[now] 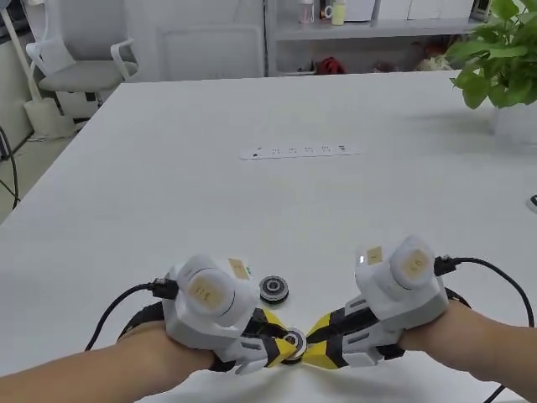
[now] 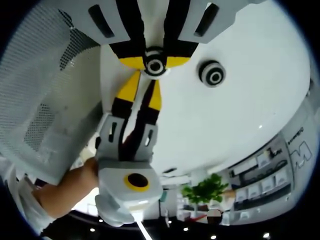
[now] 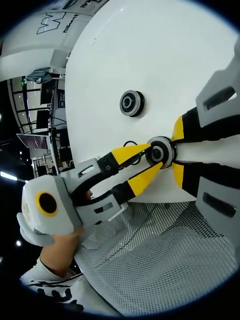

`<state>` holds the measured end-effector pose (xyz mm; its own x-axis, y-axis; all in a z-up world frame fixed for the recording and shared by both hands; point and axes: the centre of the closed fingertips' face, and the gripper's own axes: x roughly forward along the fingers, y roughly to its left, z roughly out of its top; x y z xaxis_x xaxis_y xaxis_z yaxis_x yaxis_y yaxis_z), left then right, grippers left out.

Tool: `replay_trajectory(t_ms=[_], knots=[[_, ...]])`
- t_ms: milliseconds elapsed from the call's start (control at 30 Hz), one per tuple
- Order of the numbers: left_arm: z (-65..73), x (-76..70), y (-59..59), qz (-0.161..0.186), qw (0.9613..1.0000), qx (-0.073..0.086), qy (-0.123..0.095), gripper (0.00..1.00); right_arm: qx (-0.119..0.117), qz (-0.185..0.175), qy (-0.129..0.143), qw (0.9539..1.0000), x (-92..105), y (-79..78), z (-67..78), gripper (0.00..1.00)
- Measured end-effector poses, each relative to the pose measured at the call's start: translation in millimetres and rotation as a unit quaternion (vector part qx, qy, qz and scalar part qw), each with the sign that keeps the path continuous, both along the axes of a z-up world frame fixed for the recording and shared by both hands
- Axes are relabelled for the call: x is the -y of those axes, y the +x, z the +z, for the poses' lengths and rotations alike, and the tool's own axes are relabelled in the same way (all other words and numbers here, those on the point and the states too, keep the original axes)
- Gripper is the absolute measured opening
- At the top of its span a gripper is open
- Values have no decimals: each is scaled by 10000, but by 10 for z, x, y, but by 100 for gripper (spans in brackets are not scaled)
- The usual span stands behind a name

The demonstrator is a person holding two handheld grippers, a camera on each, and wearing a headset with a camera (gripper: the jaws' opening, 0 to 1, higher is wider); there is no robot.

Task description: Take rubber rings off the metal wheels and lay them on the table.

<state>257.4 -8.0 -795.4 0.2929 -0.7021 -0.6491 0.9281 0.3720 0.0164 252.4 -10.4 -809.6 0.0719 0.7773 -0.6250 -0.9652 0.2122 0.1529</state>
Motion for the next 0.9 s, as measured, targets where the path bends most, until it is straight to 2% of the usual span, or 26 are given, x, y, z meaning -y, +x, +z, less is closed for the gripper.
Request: replay_trajectory(t_ms=[567,667,900], knots=[[1,-2,0,18,10000,13,-7,13,-104,-74,33,9999,7,-9,-3,10],[1,2,-6,6,10000,13,-11,13,-98,-81,85,9999,-11,-11,10,14],[1,8,-13,-7,10000,13,-15,13,65,-43,22,10000,-41,6,3,23]])
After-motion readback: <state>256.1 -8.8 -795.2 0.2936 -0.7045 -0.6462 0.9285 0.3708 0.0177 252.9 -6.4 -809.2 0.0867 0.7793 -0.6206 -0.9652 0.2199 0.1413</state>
